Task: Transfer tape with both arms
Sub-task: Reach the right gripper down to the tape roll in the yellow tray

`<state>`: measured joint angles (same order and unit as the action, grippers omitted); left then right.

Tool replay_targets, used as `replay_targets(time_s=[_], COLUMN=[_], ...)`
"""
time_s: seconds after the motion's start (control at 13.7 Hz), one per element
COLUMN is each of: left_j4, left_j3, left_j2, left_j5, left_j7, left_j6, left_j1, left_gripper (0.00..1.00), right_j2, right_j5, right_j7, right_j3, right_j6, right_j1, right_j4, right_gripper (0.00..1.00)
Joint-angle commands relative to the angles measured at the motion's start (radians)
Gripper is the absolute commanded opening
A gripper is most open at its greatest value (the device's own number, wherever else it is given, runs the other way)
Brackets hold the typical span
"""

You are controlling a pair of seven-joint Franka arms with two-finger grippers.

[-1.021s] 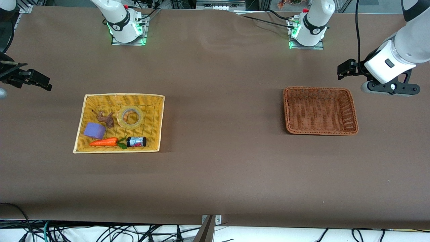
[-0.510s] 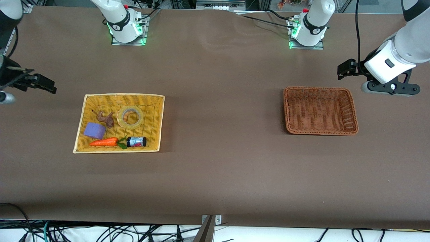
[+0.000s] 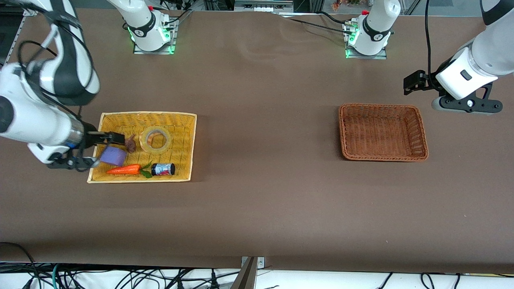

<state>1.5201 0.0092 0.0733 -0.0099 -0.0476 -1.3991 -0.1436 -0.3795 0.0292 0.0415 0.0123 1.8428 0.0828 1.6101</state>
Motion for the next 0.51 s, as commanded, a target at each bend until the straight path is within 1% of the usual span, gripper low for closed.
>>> replay_targets(time_s=[0.0,0.15,0.44], left_j4=[-0.026,-0.026,-0.026], left_j3=[-0.005,-0.005,-0.005], left_j2=[0.006,0.008,0.008], left_j5=[0.011,0.011,0.011], left_j7=[-0.001,-0.001,-0.001], left_j6=[0.022,0.022,0.020], left_j1=[0.001,0.001,-0.001], left_gripper=[1.00,1.00,1.00], right_j2=[-0.042,-0.068,-0.059], right_j5=[0.012,0.003,0.001], right_j7=[0.001,0.001,0.001], right_j3=[-0.002,-0.002,-0.002], right_j6=[0.032,0.058,0.202], right_j1=[0.002,0.011,0.012], right_j4=[-0.015,-0.001,0.147], right_gripper=[1.00,1.00,1.00])
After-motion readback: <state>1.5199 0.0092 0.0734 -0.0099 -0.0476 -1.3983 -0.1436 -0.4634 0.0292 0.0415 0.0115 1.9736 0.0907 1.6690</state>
